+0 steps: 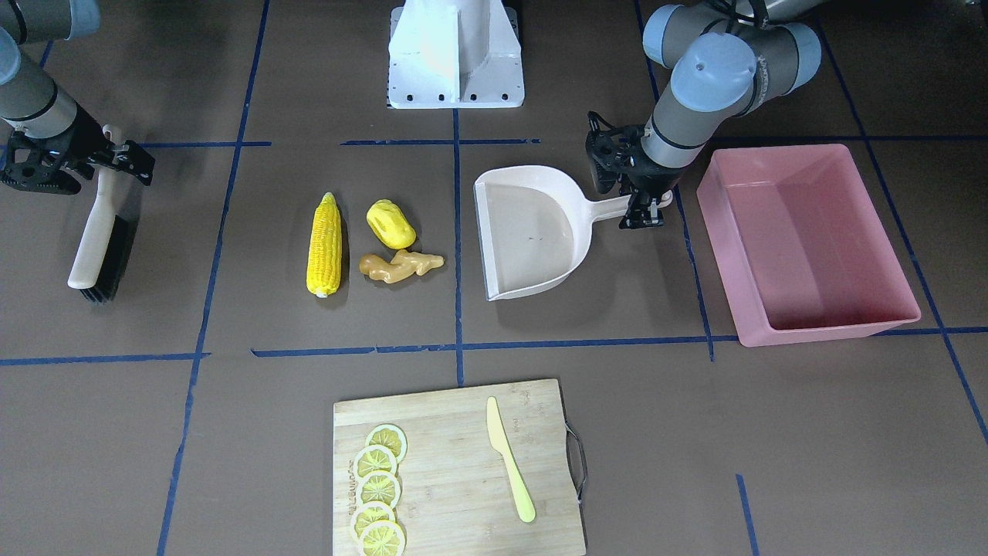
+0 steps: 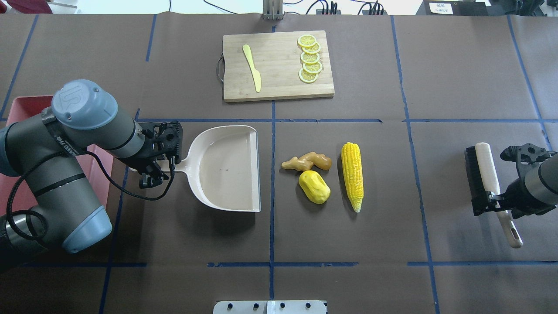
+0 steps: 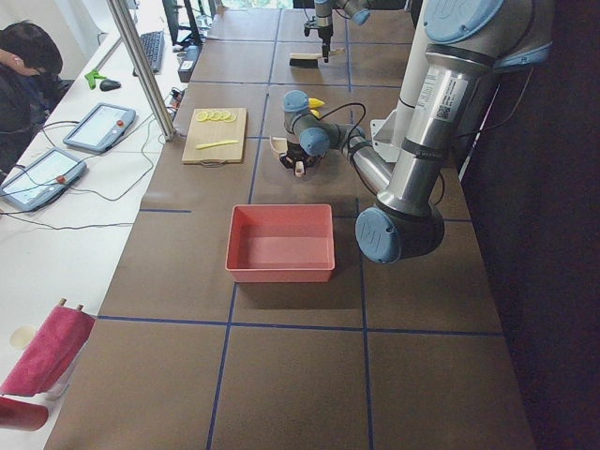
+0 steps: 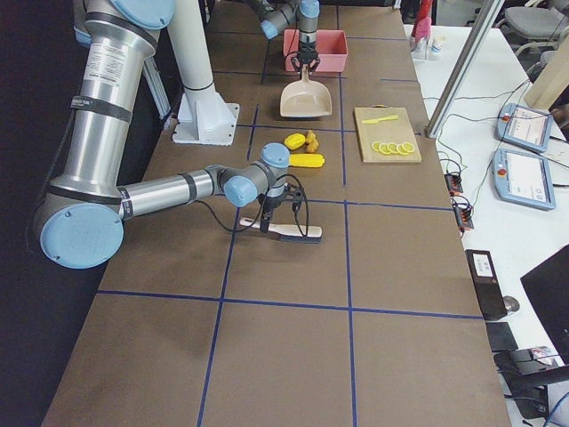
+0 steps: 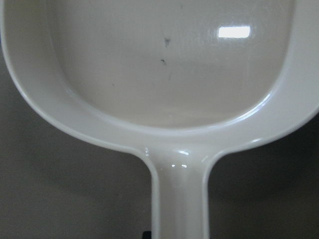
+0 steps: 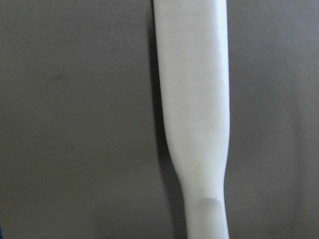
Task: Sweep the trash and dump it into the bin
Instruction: 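Reach the right gripper to the white brush handle and grasp it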
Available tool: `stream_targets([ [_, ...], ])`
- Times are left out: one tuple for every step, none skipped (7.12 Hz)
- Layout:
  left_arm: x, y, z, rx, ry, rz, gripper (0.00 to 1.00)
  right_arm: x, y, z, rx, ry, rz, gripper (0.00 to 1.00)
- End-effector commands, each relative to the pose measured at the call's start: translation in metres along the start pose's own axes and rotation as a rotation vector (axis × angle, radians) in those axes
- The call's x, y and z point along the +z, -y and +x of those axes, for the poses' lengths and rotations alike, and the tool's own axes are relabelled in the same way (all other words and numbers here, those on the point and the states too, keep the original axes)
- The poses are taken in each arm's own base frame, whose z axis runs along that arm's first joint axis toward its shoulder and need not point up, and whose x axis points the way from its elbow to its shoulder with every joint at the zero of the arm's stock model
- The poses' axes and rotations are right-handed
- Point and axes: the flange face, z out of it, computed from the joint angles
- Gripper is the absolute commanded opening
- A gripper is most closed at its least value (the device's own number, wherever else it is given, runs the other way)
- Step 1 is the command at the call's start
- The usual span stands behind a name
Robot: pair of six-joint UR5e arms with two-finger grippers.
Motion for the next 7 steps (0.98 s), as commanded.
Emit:
stream_targets([
  [0.0011,-0.0003,-0.0007,-0.001,0.001,-0.002,0.0,0.0083,-0.0031,0.0134,0.013,-0.022,-0.015,0.96],
  [0.0018,-0.0007,-0.001,0.0,0.0,-0.003,0.0,0.0074,-0.0033,0.0138,0.015,-0.02,-0.015,0.71],
  [0.0013,-0.001,-0.0017,-0.001,0.002,-0.003,0.0,0.0075,-0.0035,0.0139,0.016,-0.021,-0.017,0.29],
  [0.0019,-0.0013,-0.0019,0.0,0.001,-0.004,0.0,0.009,-0.0054,0.0187,0.022,-0.028,-0.022,0.0],
  [0.0025,-0.0015,-0.0021,0.0,0.001,-0.004,0.0,0.009,-0.0056,0.0185,0.024,-0.027,-0.024,0.0],
  [0.0027,-0.001,-0.0025,0.0,0.001,-0.004,0.0,0.0079,-0.0066,0.0199,0.023,-0.026,-0.025,0.0],
  [-0.0016,0.001,-0.0021,0.003,0.007,0.003,0.0,0.0043,-0.0078,0.0198,0.025,-0.021,-0.022,0.0],
])
